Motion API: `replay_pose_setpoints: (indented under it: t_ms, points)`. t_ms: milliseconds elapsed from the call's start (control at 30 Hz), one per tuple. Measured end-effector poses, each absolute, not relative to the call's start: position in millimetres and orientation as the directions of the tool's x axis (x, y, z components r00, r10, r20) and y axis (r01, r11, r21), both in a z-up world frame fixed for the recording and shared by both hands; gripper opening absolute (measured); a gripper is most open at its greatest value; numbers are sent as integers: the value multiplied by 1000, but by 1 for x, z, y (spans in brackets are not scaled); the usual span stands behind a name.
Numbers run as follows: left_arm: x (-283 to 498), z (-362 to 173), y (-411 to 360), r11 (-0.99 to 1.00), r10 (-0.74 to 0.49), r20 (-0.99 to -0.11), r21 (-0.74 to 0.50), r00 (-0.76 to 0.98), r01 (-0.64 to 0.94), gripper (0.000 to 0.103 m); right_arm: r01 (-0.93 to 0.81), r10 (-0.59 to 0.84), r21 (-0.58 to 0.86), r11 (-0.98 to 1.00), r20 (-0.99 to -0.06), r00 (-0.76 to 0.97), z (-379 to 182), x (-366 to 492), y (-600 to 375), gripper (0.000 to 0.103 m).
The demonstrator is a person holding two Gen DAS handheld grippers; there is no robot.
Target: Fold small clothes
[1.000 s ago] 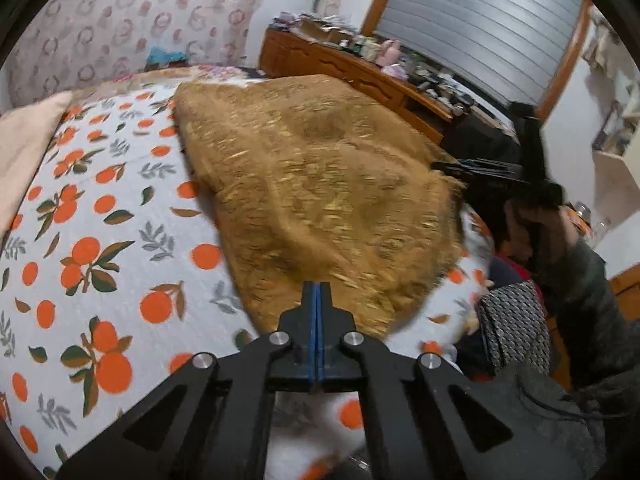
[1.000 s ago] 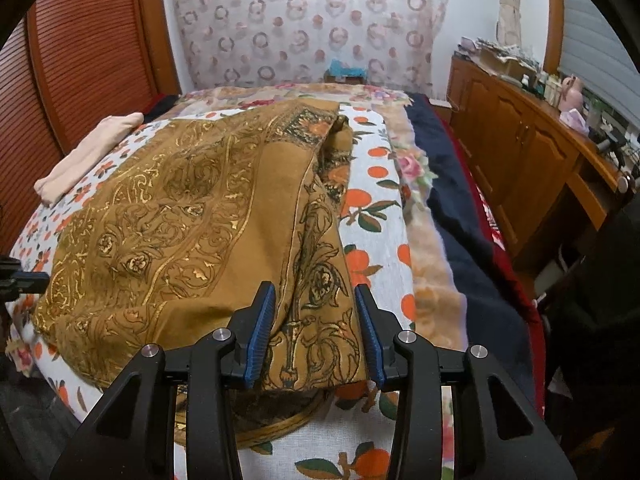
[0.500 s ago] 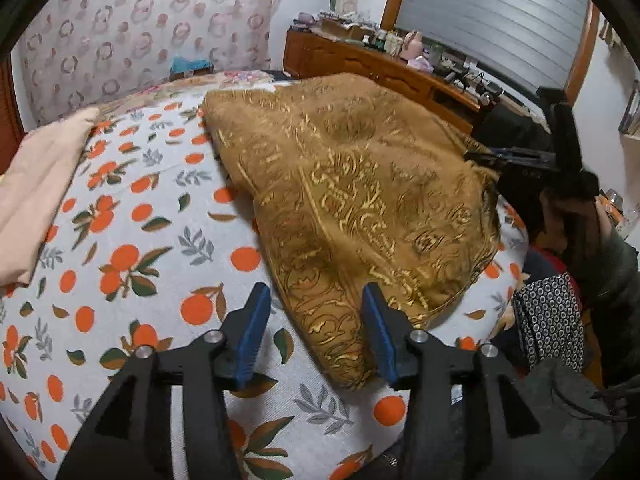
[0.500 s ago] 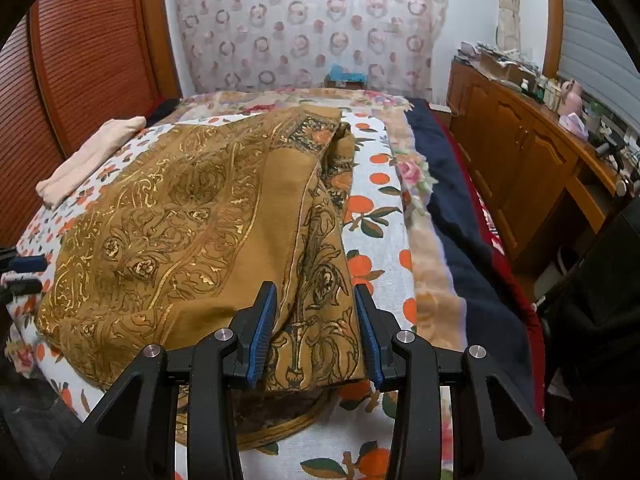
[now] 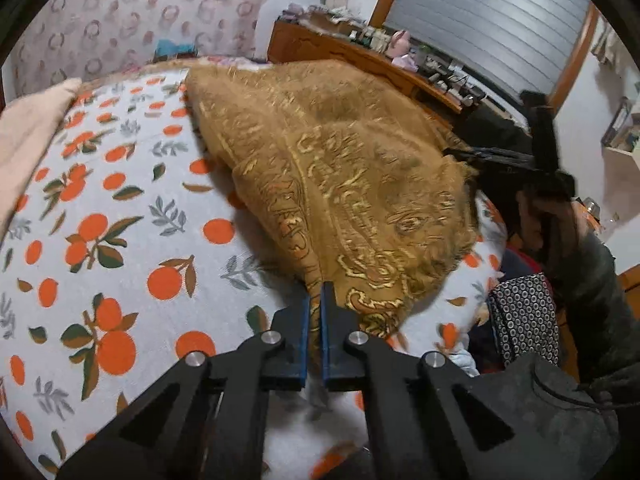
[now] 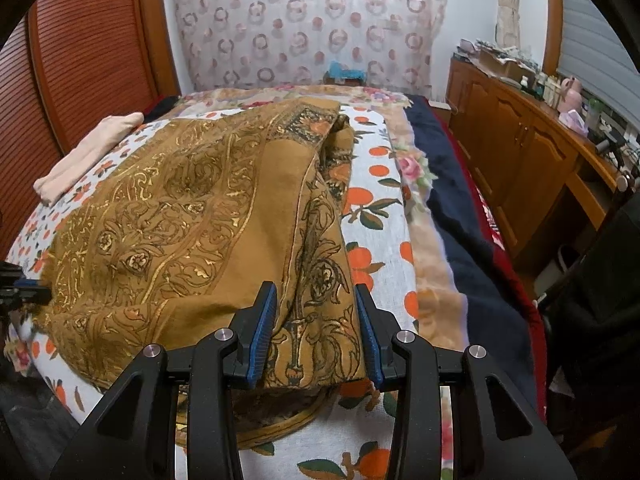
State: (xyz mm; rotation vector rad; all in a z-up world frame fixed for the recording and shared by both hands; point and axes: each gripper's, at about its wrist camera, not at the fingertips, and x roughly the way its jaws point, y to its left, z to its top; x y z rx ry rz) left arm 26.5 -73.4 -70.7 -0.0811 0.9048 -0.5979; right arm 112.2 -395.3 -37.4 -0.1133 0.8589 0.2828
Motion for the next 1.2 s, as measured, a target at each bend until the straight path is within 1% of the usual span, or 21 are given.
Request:
replay_pose_setpoints:
  t_ms: [133,433,500,533,600,700,800,933,1033,1067,1133,1167,1200]
  points:
    - [6,-56,-76,812,-556,-691,-335,461,478,0,-289,193,9,957,-764,616,-40,112,-399,38]
    - [9,-65,-79,828,-527,-719,-314,453,464,0,-282,207,31,959,-757,620,-35,107,-402,38]
    - [8,-66,-80,830,-523,-722,-310,453,463,0,-279,203,24,960,-746,634,-28,101,-402,47]
    - [7,-66,-80,831,-521,-723,-308,454,463,0,-278,203,23,960,-740,641,-25,98,-402,50]
    - [6,-67,-81,831,-522,-723,-309,454,463,0,-287,220,34,957,-730,648,-20,92,-400,60]
    - [6,-67,-81,832,-520,-723,-308,454,462,0,-292,228,45,955,-740,632,-24,88,-398,66]
    - [7,-66,-80,830,-523,-720,-309,456,465,0,-285,227,60,957,-765,603,-38,90,-399,67]
    - [8,-62,-79,826,-531,-710,-312,463,469,0,-276,273,135,952,-783,558,-51,93,-401,67]
    - [7,-57,-80,823,-537,-699,-312,472,475,0,-306,307,158,939,-783,540,-53,88,-394,67]
    - [7,-55,-80,821,-541,-693,-313,475,478,0,-315,301,144,938,-788,537,-54,86,-389,67]
    - [8,-52,-81,820,-543,-687,-310,483,480,0,-321,277,109,941,-792,544,-54,83,-383,62]
    - [8,-50,-81,821,-543,-685,-309,486,481,0,-321,275,106,941,-792,545,-55,82,-382,58]
    - [9,-49,-81,821,-544,-681,-310,490,480,0,-319,273,104,942,-792,546,-55,82,-382,51]
